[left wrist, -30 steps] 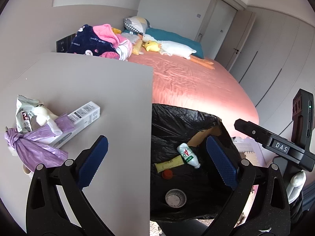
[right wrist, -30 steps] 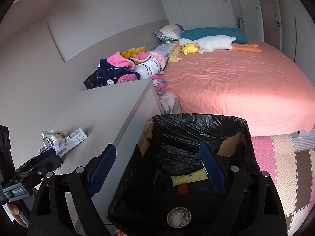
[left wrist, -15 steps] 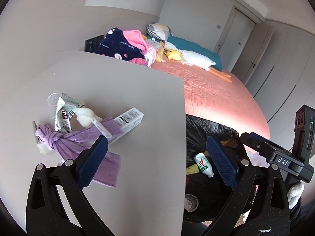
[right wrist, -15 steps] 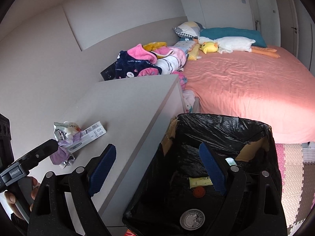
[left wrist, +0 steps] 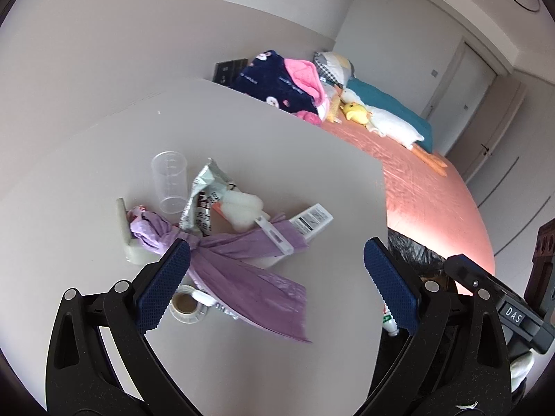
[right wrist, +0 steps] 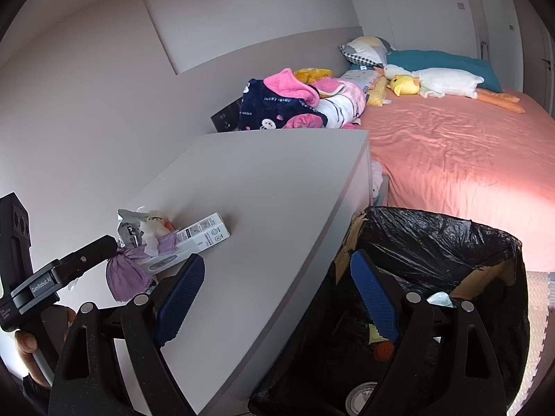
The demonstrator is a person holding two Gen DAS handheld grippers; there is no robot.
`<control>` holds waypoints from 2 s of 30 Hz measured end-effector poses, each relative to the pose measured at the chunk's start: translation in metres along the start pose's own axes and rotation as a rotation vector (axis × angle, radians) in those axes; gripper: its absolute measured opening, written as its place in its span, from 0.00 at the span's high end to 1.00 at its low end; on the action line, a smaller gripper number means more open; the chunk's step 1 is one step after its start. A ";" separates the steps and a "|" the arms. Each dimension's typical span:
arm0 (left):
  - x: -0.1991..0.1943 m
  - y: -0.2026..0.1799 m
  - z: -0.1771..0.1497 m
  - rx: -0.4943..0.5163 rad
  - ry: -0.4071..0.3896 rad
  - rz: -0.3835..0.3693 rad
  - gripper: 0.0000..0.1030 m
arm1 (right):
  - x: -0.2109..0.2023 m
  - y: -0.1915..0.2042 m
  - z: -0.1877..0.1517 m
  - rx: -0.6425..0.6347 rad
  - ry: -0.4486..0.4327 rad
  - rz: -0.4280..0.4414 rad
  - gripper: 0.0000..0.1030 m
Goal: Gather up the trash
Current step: 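Move the left gripper to the purple bag and grasp its knot, then grasp the white foam piece with the right gripper while the left holds the bag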
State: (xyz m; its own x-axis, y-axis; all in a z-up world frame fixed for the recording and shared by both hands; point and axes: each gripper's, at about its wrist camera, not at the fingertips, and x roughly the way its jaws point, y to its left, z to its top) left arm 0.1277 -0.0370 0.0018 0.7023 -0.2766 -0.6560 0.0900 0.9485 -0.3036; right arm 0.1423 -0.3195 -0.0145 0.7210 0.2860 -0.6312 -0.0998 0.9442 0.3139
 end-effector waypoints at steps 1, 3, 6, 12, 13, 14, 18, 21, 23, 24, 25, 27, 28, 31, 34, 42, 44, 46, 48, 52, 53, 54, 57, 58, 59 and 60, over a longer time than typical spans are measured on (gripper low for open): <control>-0.001 0.004 0.000 -0.014 -0.003 0.017 0.06 | 0.002 0.002 0.000 -0.004 0.004 0.003 0.16; -0.001 0.015 0.002 -0.040 -0.004 0.047 0.06 | 0.007 0.006 0.001 -0.011 0.012 0.008 0.16; 0.001 0.027 0.005 -0.080 0.012 0.077 0.10 | 0.013 0.013 0.003 -0.023 0.023 0.015 0.16; 0.011 0.047 0.008 -0.162 0.065 0.066 0.27 | 0.023 0.027 0.009 -0.052 0.034 0.023 0.16; 0.012 0.049 0.008 -0.170 0.073 0.064 0.28 | 0.024 0.030 0.010 -0.057 0.035 0.026 0.16; 0.014 0.051 0.008 -0.176 0.081 0.064 0.32 | 0.025 0.032 0.010 -0.061 0.036 0.028 0.16; 0.021 0.057 0.012 -0.200 0.104 0.035 0.38 | 0.030 0.041 0.013 -0.075 0.042 0.035 0.16; 0.026 0.060 0.013 -0.211 0.124 0.027 0.38 | 0.033 0.047 0.014 -0.085 0.048 0.040 0.16; 0.032 0.064 0.013 -0.225 0.143 0.019 0.39 | 0.036 0.050 0.014 -0.090 0.053 0.042 0.16; 0.034 0.065 0.013 -0.235 0.151 0.011 0.42 | 0.037 0.052 0.013 -0.093 0.056 0.044 0.16; 0.036 0.067 0.014 -0.241 0.152 0.010 0.49 | 0.039 0.053 0.014 -0.097 0.059 0.045 0.16; 0.036 0.070 0.014 -0.248 0.151 -0.007 0.65 | 0.042 0.057 0.014 -0.102 0.064 0.045 0.16; 0.037 0.071 0.014 -0.255 0.157 -0.027 0.67 | 0.043 0.058 0.013 -0.104 0.066 0.046 0.16; 0.039 0.071 0.013 -0.261 0.157 -0.041 0.73 | 0.046 0.064 0.014 -0.116 0.073 0.050 0.16; 0.035 0.068 0.014 -0.247 0.145 -0.055 0.78 | 0.050 0.071 0.014 -0.133 0.076 0.053 0.16; 0.008 0.071 0.025 -0.230 0.056 -0.052 0.80 | 0.066 0.094 0.021 -0.191 0.091 0.062 0.16; 0.004 0.076 0.028 -0.238 0.044 -0.053 0.80 | 0.072 0.101 0.021 -0.206 0.098 0.065 0.16; 0.000 0.081 0.031 -0.246 0.030 -0.043 0.80 | 0.077 0.107 0.020 -0.217 0.106 0.069 0.16; -0.007 0.087 0.031 -0.254 0.016 -0.031 0.80 | 0.082 0.112 0.020 -0.222 0.114 0.074 0.16; -0.015 0.102 0.035 -0.288 -0.010 -0.013 0.80 | 0.092 0.123 0.020 -0.234 0.131 0.082 0.16; -0.017 0.107 0.036 -0.296 -0.013 -0.010 0.80 | 0.094 0.126 0.020 -0.238 0.134 0.084 0.16; -0.020 0.111 0.036 -0.302 -0.019 -0.005 0.80 | 0.097 0.129 0.019 -0.243 0.138 0.085 0.16; -0.026 0.121 0.037 -0.321 -0.035 0.012 0.80 | 0.104 0.137 0.018 -0.263 0.146 0.083 0.16; -0.028 0.123 0.038 -0.328 -0.040 0.013 0.80 | 0.107 0.140 0.018 -0.268 0.149 0.081 0.16; -0.030 0.126 0.038 -0.334 -0.045 0.016 0.80 | 0.109 0.142 0.018 -0.273 0.152 0.077 0.16; -0.032 0.128 0.038 -0.335 -0.049 0.021 0.80 | 0.112 0.145 0.018 -0.281 0.155 0.072 0.16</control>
State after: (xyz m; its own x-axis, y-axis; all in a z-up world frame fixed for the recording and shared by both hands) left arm 0.1433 0.0989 0.0104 0.7354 -0.2417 -0.6331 -0.1566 0.8483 -0.5059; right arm 0.2209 -0.1531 -0.0268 0.5947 0.3545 -0.7216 -0.3472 0.9227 0.1672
